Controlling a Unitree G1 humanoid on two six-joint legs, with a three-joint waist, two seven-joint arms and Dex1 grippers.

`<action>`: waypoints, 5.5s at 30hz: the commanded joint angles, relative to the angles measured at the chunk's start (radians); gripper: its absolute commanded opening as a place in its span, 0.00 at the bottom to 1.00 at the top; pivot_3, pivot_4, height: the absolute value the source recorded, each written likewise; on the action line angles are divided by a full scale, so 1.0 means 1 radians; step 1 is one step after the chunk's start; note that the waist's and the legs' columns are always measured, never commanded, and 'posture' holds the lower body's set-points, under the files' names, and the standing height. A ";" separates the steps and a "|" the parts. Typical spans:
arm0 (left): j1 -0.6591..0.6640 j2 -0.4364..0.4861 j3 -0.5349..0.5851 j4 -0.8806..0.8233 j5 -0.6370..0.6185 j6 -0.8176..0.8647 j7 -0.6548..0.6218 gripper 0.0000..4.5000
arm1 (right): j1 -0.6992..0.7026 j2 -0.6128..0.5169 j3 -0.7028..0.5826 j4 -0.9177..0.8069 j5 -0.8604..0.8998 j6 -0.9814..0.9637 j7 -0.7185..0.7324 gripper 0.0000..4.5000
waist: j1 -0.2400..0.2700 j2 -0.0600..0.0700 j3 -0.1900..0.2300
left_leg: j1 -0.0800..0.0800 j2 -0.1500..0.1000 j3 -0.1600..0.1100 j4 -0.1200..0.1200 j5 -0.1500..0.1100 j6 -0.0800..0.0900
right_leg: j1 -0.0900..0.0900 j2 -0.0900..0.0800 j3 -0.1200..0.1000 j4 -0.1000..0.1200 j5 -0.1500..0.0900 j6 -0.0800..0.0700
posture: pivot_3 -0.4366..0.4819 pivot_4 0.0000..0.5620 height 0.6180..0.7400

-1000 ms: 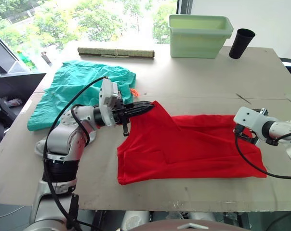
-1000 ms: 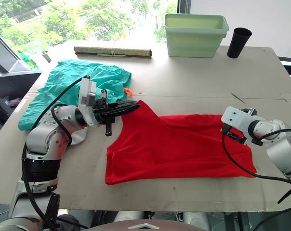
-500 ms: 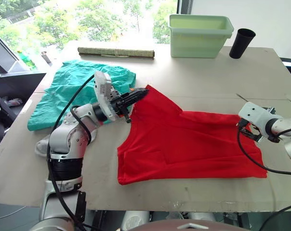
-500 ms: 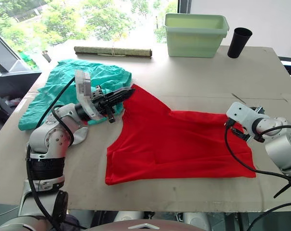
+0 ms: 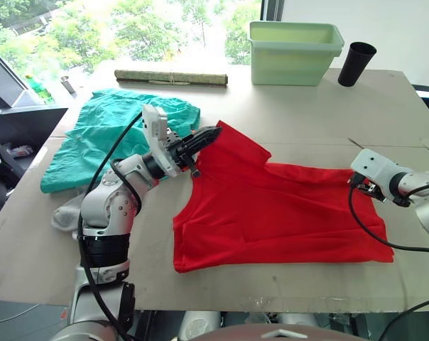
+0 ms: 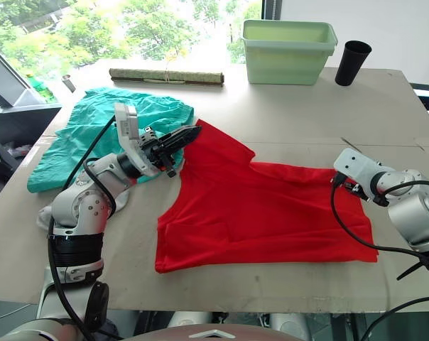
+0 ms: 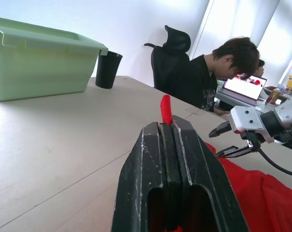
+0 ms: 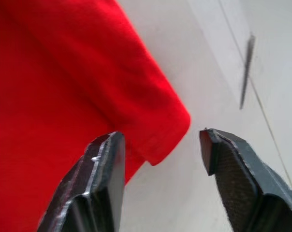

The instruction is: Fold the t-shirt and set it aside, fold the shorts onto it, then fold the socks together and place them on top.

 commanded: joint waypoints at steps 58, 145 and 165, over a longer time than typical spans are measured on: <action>0.076 0.114 -0.060 0.275 0.227 -0.557 -0.432 0.00 | 0.149 -0.007 -0.277 -0.419 0.197 0.372 0.042 0.01 | 0.002 0.002 0.001 | 0.000 0.000 0.000 -0.001 0.000 0.000 | 0.000 0.000 -0.001 -0.001 0.000 0.000 | 0.48 0.27 1.00; 0.046 0.038 -0.028 0.145 0.151 -0.344 -0.205 0.00 | -0.059 -0.032 0.022 0.101 -0.027 -0.147 0.277 0.32 | 0.000 0.003 0.002 | 0.000 0.000 0.000 0.000 0.000 0.000 | 0.000 0.000 -0.002 -0.001 0.000 0.000 | 0.48 0.27 1.00; 0.052 0.038 -0.030 0.144 0.151 -0.350 -0.209 0.00 | -0.066 -0.025 0.021 0.149 -0.055 -0.170 0.290 0.00 | 0.000 0.003 0.002 | 0.000 0.000 0.000 0.000 0.000 0.000 | 0.000 0.000 -0.002 0.000 0.000 0.000 | 0.48 0.27 1.00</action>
